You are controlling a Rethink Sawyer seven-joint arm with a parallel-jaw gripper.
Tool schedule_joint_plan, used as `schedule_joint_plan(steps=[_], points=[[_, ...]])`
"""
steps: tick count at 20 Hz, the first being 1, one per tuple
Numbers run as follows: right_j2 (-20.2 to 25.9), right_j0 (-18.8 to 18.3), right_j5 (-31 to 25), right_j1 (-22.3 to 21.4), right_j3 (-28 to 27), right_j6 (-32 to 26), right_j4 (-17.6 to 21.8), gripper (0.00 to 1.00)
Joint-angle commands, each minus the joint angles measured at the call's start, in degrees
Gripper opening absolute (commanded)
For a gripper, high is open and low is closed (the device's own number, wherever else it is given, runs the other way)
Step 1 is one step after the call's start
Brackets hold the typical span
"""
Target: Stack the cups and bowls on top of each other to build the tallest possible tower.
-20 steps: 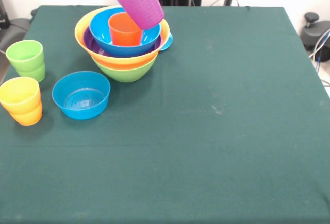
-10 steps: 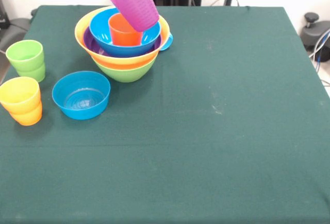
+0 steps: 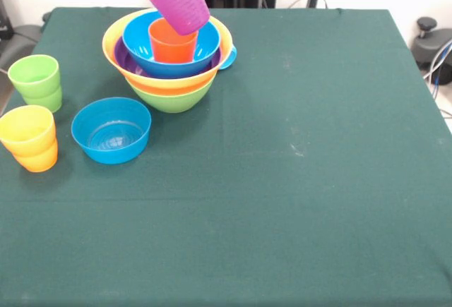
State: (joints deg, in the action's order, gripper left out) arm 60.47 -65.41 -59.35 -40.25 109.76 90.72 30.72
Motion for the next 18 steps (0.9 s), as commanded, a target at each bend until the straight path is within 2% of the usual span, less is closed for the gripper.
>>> schedule_joint_plan(steps=[1,5,13,18], points=[[0.6,0.9,-6.0,0.0,-2.5,-14.9,1.1,0.00],[0.4,1.0,-5.3,-0.1,-2.7,-14.8,2.7,0.00],[-2.9,2.6,-0.9,2.4,-3.7,-14.2,9.9,0.00],[-3.0,2.3,-0.5,3.4,-3.7,-14.1,11.7,0.00]])
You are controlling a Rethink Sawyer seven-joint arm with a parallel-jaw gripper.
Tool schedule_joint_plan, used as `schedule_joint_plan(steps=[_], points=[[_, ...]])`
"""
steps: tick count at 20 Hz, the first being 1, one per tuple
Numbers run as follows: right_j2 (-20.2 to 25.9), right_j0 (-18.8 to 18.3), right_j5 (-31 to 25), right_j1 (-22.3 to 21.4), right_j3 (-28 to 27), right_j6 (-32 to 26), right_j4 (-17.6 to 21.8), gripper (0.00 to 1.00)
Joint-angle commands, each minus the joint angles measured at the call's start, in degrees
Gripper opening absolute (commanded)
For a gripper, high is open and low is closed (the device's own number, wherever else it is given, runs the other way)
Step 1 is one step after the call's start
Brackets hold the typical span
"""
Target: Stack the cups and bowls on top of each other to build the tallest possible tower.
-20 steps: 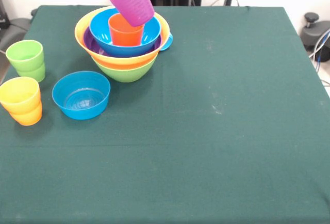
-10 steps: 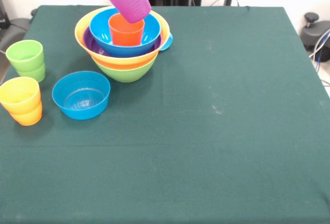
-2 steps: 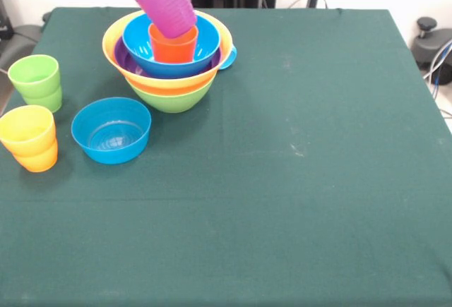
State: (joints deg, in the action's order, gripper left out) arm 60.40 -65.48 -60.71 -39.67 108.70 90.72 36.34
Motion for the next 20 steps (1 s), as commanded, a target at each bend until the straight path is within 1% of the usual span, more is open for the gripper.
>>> schedule_joint_plan(steps=[1,6,10,20], points=[[-2.8,2.3,0.8,2.9,-2.6,-14.1,6.2,0.00],[-2.2,2.8,-0.4,2.5,-3.2,-14.8,6.9,0.00],[-1.6,3.1,-0.6,1.9,-2.7,-14.3,7.1,0.00],[-0.7,3.3,-0.9,0.8,-1.1,-13.7,6.3,0.00]])
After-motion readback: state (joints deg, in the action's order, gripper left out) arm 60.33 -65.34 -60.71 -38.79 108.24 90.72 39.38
